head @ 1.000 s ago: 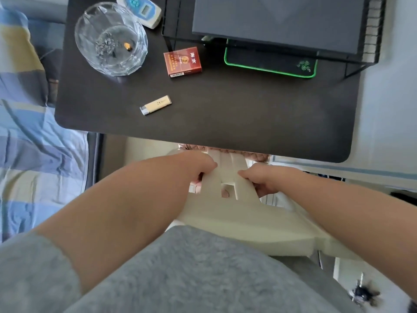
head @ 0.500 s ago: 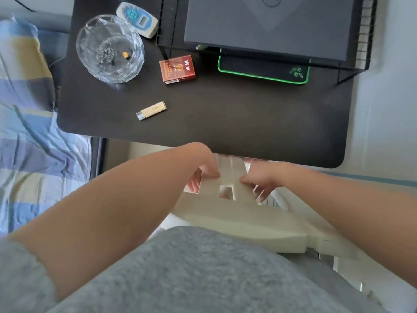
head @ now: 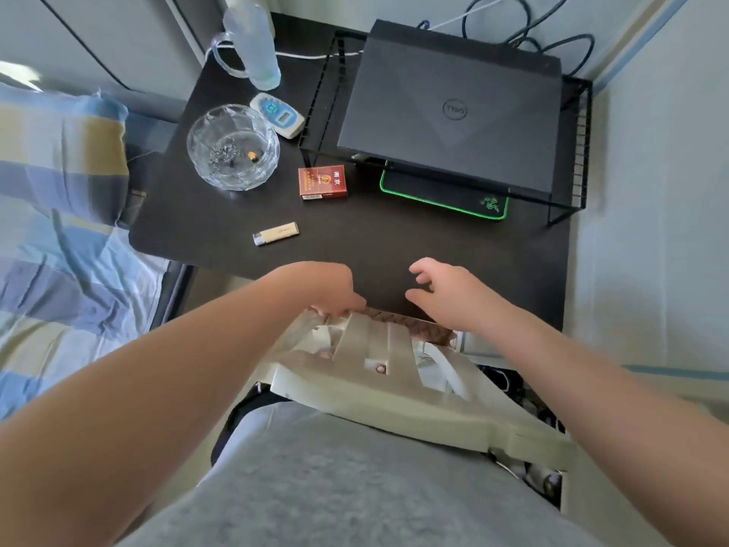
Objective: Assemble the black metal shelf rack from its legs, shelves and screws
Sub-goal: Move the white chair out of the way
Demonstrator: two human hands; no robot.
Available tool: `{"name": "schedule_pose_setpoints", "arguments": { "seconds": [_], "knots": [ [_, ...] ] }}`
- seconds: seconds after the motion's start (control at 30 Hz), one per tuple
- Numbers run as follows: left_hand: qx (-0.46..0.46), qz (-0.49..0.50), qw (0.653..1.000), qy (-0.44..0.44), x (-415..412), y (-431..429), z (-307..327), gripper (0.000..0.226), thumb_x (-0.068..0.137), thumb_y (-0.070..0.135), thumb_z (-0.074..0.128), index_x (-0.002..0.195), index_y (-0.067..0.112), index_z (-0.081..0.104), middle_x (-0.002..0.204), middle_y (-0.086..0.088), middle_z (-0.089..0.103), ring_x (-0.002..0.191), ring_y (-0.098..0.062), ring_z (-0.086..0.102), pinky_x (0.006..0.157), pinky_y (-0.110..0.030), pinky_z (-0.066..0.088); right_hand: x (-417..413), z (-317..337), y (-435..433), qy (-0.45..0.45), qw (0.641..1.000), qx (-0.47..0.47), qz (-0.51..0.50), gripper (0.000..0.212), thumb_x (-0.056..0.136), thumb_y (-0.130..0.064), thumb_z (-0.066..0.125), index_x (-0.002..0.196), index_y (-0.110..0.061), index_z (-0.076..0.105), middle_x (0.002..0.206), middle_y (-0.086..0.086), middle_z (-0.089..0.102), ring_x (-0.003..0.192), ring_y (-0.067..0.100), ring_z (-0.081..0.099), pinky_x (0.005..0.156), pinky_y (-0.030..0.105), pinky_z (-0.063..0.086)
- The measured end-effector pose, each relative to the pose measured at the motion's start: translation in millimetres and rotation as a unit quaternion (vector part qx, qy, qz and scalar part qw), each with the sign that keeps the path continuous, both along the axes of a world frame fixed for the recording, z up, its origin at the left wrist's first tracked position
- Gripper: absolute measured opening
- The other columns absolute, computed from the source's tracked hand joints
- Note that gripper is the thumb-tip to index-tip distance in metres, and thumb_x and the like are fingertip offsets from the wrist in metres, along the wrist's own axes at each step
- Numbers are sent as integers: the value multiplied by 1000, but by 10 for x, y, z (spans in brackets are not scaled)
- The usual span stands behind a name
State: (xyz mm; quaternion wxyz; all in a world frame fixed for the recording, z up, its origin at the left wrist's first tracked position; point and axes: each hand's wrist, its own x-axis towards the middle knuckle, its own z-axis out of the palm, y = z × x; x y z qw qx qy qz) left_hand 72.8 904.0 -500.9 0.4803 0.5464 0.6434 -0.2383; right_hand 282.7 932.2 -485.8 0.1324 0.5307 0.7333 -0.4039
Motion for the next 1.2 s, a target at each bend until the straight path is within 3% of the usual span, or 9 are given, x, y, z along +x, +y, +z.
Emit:
{"name": "schedule_pose_setpoints", "arguments": {
  "seconds": [0.07,0.17,0.27,0.37,0.53,0.77,1.2],
  "knots": [
    [76,-5,997,-4,-74,-15,70,43,101,44,47,98,9,71,98,-8,71,91,-27,64,77,-33,47,-34,55,-39,1,999,41,-4,51,101,-36,55,149,-25,40,142,0,53,121,21,55,97,39,47],
    [129,3,991,-23,-230,-44,225,39,102,43,46,115,15,69,116,-2,68,106,-24,61,92,-35,47,-162,159,-102,4,996,86,-15,56,101,-32,55,153,-25,34,144,2,50,130,24,47,100,43,47],
    [175,-11,984,-31,-458,-84,349,39,102,44,46,127,20,64,130,2,63,116,-22,58,95,-31,44,-382,249,-148,14,991,130,-27,61,100,-29,57,155,-24,31,152,3,44,140,27,38,107,46,41],
    [213,-49,976,-7,-758,-166,371,47,101,48,45,142,25,50,139,1,56,128,-24,51,102,-38,43,-691,326,-199,-15,981,193,-26,67,99,-31,60,157,-22,28,160,2,35,148,28,28,116,49,31],
    [280,-163,946,-3,-1290,-218,365,65,99,57,42,156,32,23,165,3,21,153,-25,10,119,-49,21,-1214,326,-358,-118,963,230,-73,78,99,-44,56,160,-28,10,169,3,9,155,32,5,121,56,17],
    [342,-263,901,-40,-1747,-196,445,74,97,64,39,158,35,9,168,0,4,154,-28,-6,123,-54,5,-1628,465,-936,-180,939,210,-203,80,99,-48,53,160,-34,2,170,-1,-1,156,31,-2,122,58,9],
    [403,-410,801,-163,-1296,-704,903,75,94,71,32,157,40,5,168,5,0,154,-25,-10,121,-51,-2,-1595,905,-2441,-230,847,241,-415,75,99,-47,47,160,-34,4,170,-4,0,155,28,-2,122,58,6]
  ]
}}
